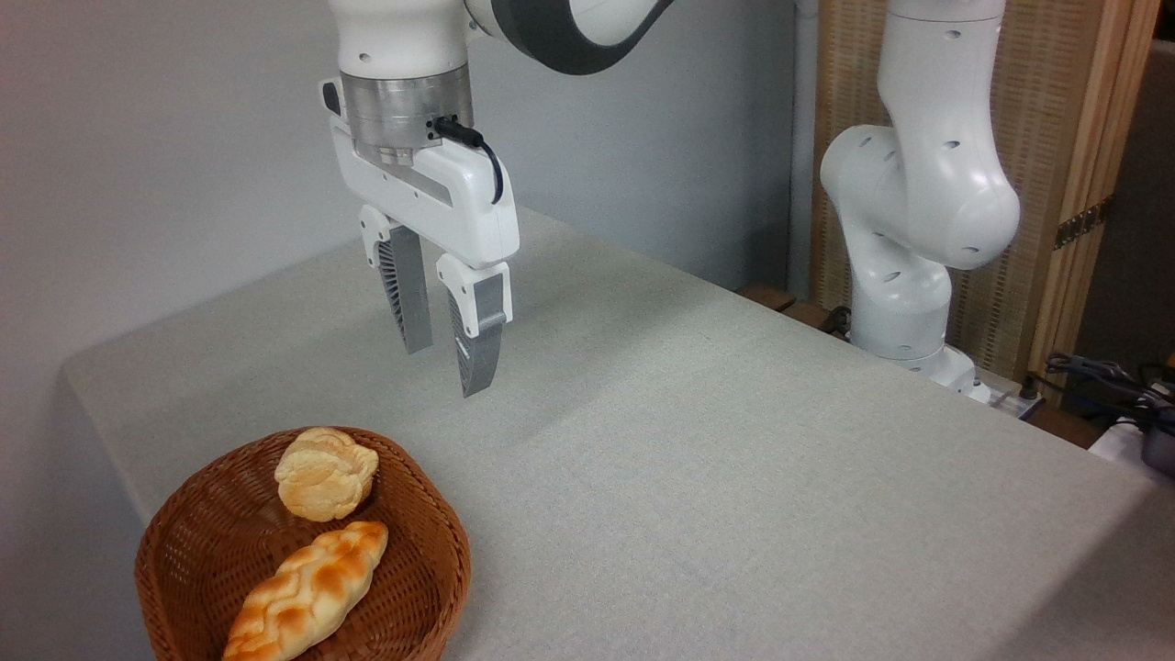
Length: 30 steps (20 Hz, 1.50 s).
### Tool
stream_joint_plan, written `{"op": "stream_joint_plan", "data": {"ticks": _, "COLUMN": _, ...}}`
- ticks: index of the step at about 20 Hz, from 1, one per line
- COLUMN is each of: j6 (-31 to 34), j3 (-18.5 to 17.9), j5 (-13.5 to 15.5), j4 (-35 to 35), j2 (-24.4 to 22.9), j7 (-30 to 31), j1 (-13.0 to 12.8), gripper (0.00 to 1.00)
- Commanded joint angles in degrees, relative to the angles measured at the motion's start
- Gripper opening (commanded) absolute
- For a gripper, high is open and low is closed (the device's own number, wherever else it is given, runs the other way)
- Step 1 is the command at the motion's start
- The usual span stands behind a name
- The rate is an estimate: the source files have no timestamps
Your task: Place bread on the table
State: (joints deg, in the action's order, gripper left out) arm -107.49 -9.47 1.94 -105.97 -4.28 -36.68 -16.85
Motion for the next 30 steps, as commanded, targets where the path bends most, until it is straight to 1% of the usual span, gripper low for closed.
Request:
{"op": "stream_joint_plan", "data": {"ticks": 1, "j6": 1.5, "j3": -0.63, "j5": 0.26, "j4": 0.59, "j2": -0.11, "j7": 1.17, "j1": -0.55, "gripper": 1.0}}
{"op": "stream_joint_plan", "data": {"ticks": 16, "j6": 2.38, "j3": -0.63, "j5": 0.26, "j4": 0.59, "j2": -0.2, "j7": 0.91, "j1": -0.47, "gripper": 1.0}}
{"op": "stream_joint_plan", "data": {"ticks": 30, "j6": 1.5, "j3": -0.55, "j5": 0.26, "j4": 0.33, "j2": -0.29, "j7": 0.29, "j1": -0.47, "gripper": 1.0}}
